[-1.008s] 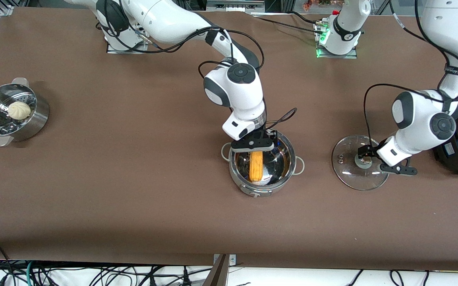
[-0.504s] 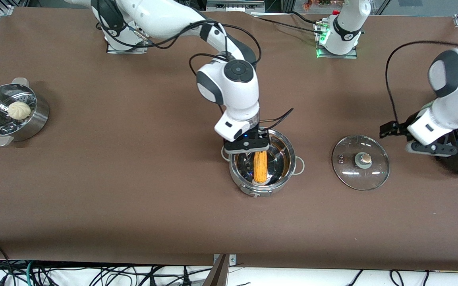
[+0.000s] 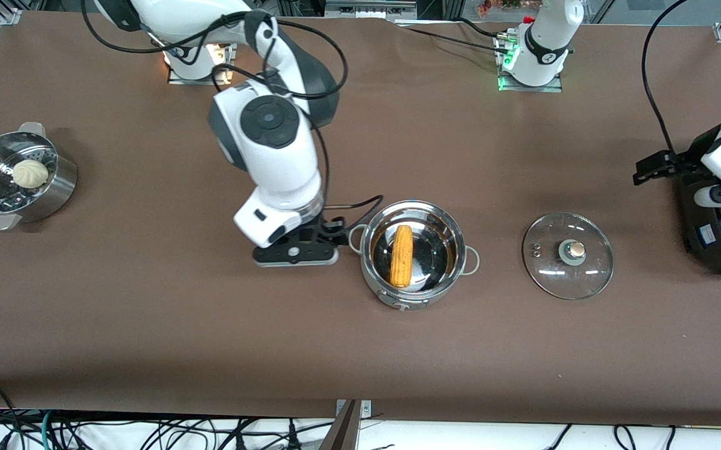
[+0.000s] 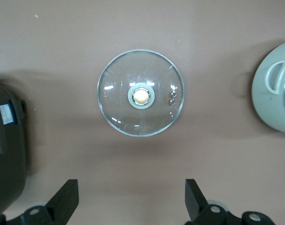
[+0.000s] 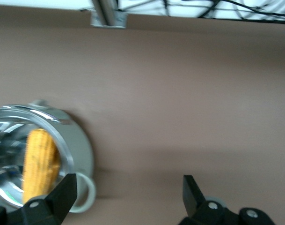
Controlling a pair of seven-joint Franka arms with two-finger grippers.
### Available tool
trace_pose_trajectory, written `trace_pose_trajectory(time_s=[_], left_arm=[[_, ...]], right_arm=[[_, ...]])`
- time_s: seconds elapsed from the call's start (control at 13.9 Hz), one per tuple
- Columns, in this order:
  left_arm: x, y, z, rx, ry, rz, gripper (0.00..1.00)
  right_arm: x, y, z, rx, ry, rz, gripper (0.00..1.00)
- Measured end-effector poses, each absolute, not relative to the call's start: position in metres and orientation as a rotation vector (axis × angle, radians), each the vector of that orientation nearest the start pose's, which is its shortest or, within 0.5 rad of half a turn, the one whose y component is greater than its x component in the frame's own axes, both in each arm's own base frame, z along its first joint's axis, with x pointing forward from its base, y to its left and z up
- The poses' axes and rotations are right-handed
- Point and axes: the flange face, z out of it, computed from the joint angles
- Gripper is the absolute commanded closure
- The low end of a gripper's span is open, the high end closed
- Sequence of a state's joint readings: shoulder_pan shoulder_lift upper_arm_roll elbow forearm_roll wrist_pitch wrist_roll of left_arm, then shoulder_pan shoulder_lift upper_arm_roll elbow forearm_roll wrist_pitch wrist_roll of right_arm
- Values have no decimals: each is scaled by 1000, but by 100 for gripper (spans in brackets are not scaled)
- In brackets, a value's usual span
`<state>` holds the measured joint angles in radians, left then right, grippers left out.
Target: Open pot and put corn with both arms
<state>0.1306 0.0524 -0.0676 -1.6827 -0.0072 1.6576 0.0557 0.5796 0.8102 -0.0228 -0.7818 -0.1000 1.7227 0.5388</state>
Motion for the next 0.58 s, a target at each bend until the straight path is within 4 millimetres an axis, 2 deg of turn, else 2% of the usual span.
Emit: trace_pose_trajectory(time_s=[0.14, 0.29, 0.43, 0.58], left_arm=[[569, 31, 571, -3154, -13, 102, 0], [568, 29, 587, -3154, -13, 99, 0], [566, 29, 595, -3154, -15, 104, 0], [566, 30, 596, -3154, -18, 105, 0]], right_arm=[[671, 353, 483, -3225, 14, -172, 0], [688, 282, 499, -3263, 93, -83, 0], [705, 206, 519, -3260, 150, -61, 0], [711, 156, 534, -3256, 183, -50, 0]])
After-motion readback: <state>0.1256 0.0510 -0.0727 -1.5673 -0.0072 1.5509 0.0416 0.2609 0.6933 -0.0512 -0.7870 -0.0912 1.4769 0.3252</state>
